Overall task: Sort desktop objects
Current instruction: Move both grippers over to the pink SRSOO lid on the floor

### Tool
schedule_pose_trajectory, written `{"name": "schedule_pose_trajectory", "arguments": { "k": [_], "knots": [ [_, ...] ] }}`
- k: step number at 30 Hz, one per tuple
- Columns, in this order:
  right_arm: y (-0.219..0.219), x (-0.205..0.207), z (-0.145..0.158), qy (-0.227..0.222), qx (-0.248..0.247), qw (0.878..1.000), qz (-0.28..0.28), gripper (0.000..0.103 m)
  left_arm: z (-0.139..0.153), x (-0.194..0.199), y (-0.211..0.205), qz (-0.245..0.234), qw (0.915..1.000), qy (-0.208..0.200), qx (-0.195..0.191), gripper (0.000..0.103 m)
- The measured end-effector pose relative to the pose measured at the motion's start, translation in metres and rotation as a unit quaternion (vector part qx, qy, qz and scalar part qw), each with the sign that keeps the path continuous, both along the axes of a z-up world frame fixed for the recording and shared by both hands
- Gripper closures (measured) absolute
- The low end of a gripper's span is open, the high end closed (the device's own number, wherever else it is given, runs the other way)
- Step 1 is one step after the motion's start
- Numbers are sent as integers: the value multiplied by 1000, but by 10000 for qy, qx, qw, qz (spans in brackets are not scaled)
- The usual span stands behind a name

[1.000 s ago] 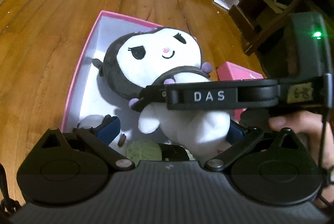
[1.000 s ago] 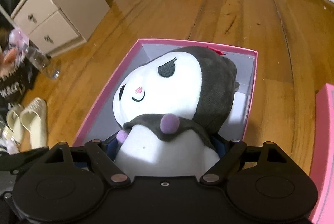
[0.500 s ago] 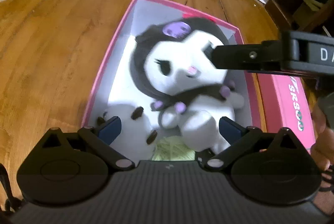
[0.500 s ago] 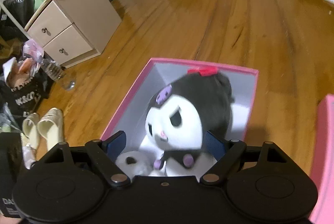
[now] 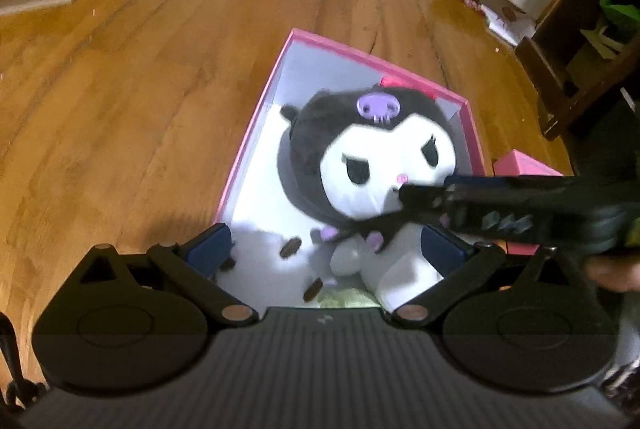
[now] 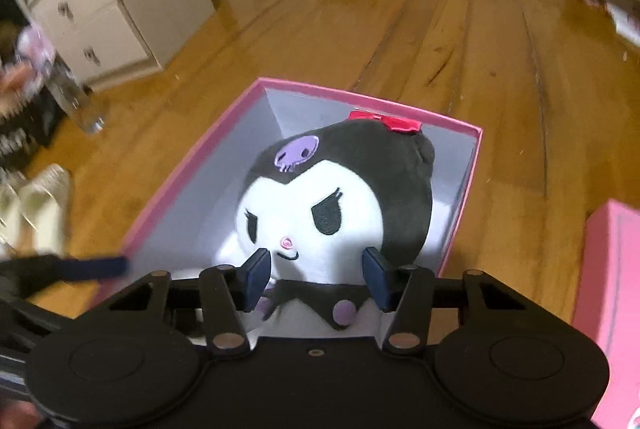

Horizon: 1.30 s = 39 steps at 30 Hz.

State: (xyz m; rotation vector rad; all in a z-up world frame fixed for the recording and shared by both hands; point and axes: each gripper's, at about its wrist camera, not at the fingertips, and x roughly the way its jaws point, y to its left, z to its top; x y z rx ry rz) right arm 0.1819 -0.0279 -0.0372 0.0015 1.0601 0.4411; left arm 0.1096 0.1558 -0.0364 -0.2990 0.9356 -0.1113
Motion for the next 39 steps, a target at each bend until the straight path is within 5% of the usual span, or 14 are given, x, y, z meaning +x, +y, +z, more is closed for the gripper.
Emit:
{"name": "schedule_pose_trajectory", "arguments": {
  "k": [5,19,26,33,39],
  "knots": [
    [3,3,-12,40,-436,9990,-27,46,-4,4,6,38,9999,-18,-122,0],
    [1,-4,-5,103,-409,9991,28,41,-1,6,-2,-73,9998,109,164,0],
    [-6,-16,17,145,-392,9991,-46,29,13,0,0,-24,9998,-19,174,0],
    [-34,-35,39,306,-505,9979,-249,23,24,-5,-8,28,9988,332,-349,0],
    [-87,-51,55,498,-553,9972,-125,23,44,-9,-50,-434,9986,46,-286,0]
  ]
}}
